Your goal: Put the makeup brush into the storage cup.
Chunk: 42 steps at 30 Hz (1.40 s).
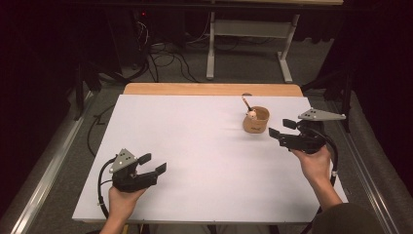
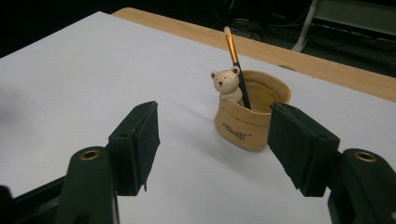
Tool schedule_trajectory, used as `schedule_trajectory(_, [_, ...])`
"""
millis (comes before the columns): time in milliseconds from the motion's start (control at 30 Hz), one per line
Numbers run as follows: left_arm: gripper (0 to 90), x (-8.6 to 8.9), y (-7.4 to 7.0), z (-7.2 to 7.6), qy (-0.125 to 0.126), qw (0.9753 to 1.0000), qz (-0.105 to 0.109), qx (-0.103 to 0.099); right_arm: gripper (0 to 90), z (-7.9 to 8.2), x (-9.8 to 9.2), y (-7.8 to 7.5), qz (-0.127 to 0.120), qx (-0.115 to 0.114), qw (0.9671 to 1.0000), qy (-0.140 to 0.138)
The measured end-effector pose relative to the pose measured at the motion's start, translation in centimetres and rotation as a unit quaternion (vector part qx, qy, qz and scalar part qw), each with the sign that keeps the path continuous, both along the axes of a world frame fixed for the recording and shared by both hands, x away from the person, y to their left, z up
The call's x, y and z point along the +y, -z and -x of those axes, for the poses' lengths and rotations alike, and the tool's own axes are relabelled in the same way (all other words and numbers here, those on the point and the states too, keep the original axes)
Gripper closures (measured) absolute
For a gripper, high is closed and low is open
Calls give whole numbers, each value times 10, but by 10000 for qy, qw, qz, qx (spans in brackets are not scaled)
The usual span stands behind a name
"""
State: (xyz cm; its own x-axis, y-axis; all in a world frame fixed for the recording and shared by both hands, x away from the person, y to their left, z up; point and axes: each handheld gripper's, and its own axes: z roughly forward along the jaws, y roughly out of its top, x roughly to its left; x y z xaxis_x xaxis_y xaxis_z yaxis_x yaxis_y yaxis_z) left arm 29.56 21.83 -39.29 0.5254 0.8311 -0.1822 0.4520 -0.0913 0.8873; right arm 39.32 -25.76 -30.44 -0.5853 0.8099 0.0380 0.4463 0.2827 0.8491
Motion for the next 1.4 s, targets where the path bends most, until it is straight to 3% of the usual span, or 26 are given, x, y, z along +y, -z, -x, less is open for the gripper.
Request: schedule_trajectory(1400, [312,0,0,1,-10,10000,-11,-4,361,26,-4,15,-287,82,9995,-141])
